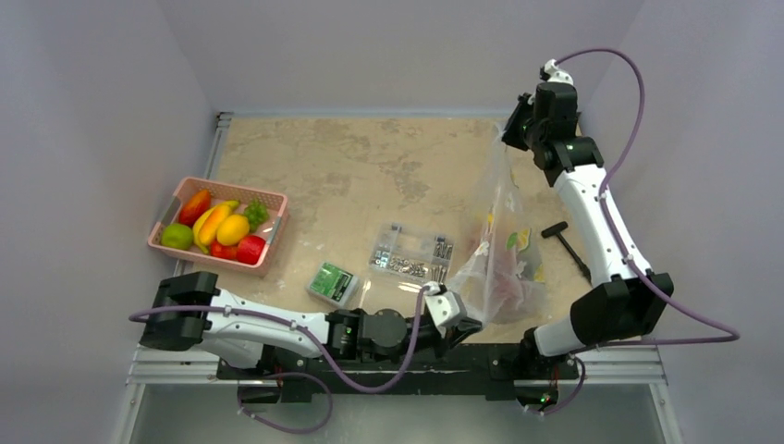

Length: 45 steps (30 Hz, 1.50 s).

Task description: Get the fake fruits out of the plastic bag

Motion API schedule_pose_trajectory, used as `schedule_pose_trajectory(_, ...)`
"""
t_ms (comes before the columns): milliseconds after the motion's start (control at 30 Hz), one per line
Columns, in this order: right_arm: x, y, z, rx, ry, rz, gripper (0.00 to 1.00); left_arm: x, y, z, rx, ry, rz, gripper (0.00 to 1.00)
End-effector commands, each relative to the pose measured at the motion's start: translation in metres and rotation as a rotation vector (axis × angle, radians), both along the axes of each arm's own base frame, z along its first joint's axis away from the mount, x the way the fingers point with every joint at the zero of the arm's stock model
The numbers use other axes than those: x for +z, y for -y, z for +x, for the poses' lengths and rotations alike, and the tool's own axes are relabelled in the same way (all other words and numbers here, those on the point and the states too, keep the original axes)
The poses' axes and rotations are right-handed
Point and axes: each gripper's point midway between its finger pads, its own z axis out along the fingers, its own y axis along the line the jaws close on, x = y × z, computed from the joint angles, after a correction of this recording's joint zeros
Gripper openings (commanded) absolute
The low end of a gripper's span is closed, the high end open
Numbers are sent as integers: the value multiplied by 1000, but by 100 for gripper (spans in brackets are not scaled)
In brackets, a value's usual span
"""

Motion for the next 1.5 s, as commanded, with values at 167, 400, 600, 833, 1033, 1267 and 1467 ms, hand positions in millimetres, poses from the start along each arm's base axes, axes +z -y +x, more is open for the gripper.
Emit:
schedule_pose_trajectory(167, 7, 7, -20, 61, -6, -82, 0, 12, 13, -1, 115, 72, 50, 0)
schedule_pose_trajectory(400, -19, 22, -77, 34, -141, -119, 55, 35, -13, 9, 174, 27, 63, 57)
schedule_pose_trajectory(600, -27, 29, -133, 43, -251, -138, 82, 56, -43, 9, 109, -45, 52, 64)
schedule_pose_trajectory(833, -34, 27, -201, 61, -301, -54, 99, 72, -77, 70, 281, -237, 30, 72)
schedule_pose_trajectory(1033, -61, 5, -238, 173, -359, 48, 99, 69, -81, 155, 599, -334, 82, 79)
schedule_pose_trajectory(1267, -84, 10, -258, 178, -399, 27, 99, 48, -5, 201, 560, -382, 143, 100)
schedule_pose_trajectory(1467, -98, 21, -265, 129, -428, -2, 92, 1, 18, 238, 625, -525, 180, 100)
